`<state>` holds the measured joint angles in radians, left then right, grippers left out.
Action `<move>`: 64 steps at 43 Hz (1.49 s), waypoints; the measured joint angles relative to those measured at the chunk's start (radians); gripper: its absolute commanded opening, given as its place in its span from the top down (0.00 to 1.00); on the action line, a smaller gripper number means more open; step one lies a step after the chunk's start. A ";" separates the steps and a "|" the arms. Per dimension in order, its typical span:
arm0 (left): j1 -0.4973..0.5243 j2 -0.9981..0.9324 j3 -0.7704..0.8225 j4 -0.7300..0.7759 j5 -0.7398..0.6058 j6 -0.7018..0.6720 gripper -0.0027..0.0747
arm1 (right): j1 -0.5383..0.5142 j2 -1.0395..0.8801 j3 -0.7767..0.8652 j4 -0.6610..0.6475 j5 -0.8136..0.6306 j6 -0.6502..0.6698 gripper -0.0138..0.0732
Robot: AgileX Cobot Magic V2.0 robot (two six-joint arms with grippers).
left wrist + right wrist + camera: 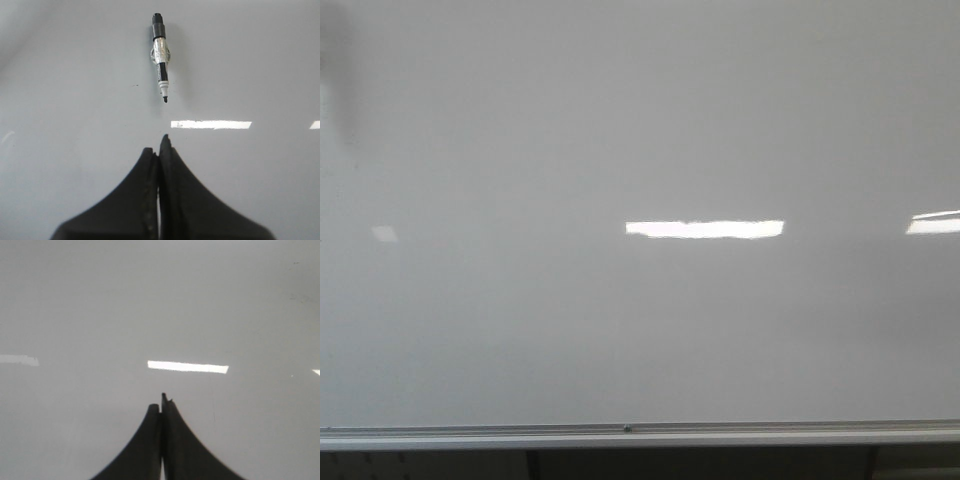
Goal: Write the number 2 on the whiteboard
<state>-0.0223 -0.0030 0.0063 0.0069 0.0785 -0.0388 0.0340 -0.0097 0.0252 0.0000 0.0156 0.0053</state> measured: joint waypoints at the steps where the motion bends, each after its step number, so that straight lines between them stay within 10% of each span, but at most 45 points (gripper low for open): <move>1: 0.000 0.000 0.000 0.000 0.000 0.000 0.99 | 0.000 0.000 0.000 0.000 0.000 0.000 0.92; 39: 0.000 0.000 -0.050 0.000 -0.112 0.000 0.99 | 0.000 0.000 -0.100 0.000 0.039 -0.005 0.92; 64: 0.000 0.219 -0.580 0.039 0.320 0.005 0.99 | 0.000 0.223 -0.638 0.000 0.453 -0.005 0.92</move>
<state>-0.0223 0.2156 -0.5742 0.0456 0.3984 -0.0334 0.0340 0.2138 -0.6125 0.0000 0.4688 0.0000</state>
